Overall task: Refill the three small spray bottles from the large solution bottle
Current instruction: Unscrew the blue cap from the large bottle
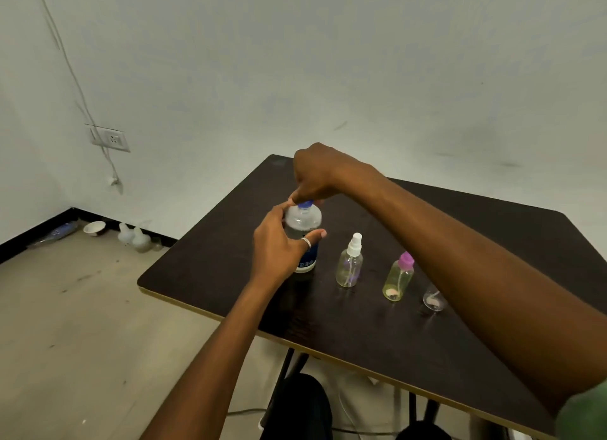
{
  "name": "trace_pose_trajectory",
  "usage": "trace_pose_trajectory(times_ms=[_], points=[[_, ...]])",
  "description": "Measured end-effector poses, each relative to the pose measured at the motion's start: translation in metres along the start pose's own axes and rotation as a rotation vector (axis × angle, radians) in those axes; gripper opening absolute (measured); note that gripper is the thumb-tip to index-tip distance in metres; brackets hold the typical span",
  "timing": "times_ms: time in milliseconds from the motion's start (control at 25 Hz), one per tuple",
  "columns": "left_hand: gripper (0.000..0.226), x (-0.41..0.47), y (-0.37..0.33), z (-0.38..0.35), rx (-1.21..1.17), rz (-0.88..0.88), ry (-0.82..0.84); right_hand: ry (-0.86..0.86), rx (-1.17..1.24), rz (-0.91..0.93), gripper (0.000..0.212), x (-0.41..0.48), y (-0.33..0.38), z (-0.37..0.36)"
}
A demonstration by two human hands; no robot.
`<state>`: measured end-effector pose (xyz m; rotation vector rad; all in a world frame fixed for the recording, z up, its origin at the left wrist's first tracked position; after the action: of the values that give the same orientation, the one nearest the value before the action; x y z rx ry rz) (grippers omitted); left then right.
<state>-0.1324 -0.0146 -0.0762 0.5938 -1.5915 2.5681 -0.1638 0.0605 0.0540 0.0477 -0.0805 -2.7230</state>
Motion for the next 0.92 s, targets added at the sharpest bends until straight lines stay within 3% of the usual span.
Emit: trace_pose_trajectory(times_ms=[120,360,600,760,920], points=[[0.075,0.001,0.001,0.0,0.018,-0.016,0.007,0.07,0.025,0.076,0.017,-0.001,0.001,-0.001],[0.077,0.001,0.001,-0.001,0.018,-0.024,0.013,0.137,0.032,0.152,0.031,-0.002,0.003,-0.003],[0.075,0.001,0.0,-0.002,0.01,-0.021,0.024,0.084,0.034,-0.036,0.05,0.003,-0.006,0.004],[0.074,0.001,0.001,-0.002,-0.008,-0.013,0.024,0.067,-0.007,-0.097,0.035,0.007,-0.002,-0.007],[0.075,0.002,0.001,-0.001,0.013,-0.03,0.02,0.068,-0.062,0.052,0.013,0.001,0.007,-0.003]])
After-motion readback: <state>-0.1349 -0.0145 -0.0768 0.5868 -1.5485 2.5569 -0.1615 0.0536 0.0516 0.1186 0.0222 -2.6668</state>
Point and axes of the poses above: each hand's wrist, its own x-axis towards the middle knuckle, its own z-axis out of the back of the hand, y = z × x, the point moved 8 cm from there along x, towards the middle knuckle, and after that the axes turned 7 degrees about x, right-handed, at the moved point
